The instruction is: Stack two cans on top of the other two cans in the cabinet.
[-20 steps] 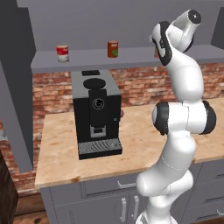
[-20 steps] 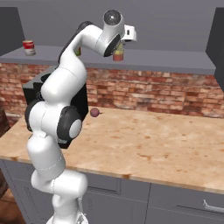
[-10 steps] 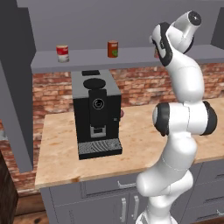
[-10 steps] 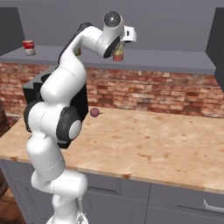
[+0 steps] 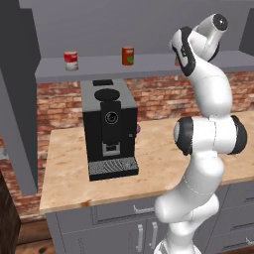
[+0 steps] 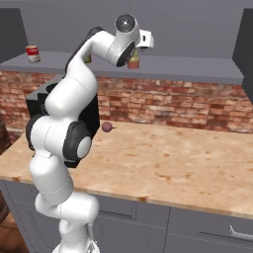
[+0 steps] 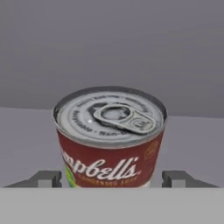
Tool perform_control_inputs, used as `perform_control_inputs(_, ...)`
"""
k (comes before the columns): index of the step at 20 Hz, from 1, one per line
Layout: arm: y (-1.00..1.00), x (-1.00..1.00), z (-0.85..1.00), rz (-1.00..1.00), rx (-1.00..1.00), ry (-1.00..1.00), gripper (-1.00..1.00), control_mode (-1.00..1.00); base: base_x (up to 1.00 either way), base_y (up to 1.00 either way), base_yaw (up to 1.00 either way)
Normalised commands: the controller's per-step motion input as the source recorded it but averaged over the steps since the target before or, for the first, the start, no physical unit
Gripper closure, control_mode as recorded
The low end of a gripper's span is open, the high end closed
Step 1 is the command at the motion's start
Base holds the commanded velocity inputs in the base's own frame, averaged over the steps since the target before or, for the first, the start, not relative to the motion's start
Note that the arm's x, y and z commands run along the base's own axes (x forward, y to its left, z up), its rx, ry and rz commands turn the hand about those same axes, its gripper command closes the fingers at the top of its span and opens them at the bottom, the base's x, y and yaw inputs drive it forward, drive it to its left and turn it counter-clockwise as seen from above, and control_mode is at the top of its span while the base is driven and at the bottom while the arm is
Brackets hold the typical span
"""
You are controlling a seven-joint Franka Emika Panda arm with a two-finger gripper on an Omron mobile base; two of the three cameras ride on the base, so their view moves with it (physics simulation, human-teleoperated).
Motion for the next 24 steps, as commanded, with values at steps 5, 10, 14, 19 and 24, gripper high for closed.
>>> perform_control_inputs(5, 0.00, -0.14, 0.00, -0.07, 0.01, -0.03, -1.00, -1.00, 0.00, 0.00, 0.00)
perform_control_inputs(10, 0.05, -0.34, -0.05, -0.07, 0.04, 0.00, -1.00, -1.00, 0.00, 0.00, 0.00)
perform_control_inputs(14, 0.15, -0.50, -0.13, -0.08, 0.04, -0.15, -1.00, -1.00, 0.00, 0.00, 0.00)
perform_control_inputs(19, 0.20, -0.53, -0.03, -0.06, 0.02, -0.12, -1.00, -1.00, 0.00, 0.00, 0.00)
perform_control_inputs(24, 0.39, -0.51, -0.03, -0.05, 0.00, -0.02, -1.00, -1.00, 0.00, 0.00, 0.00)
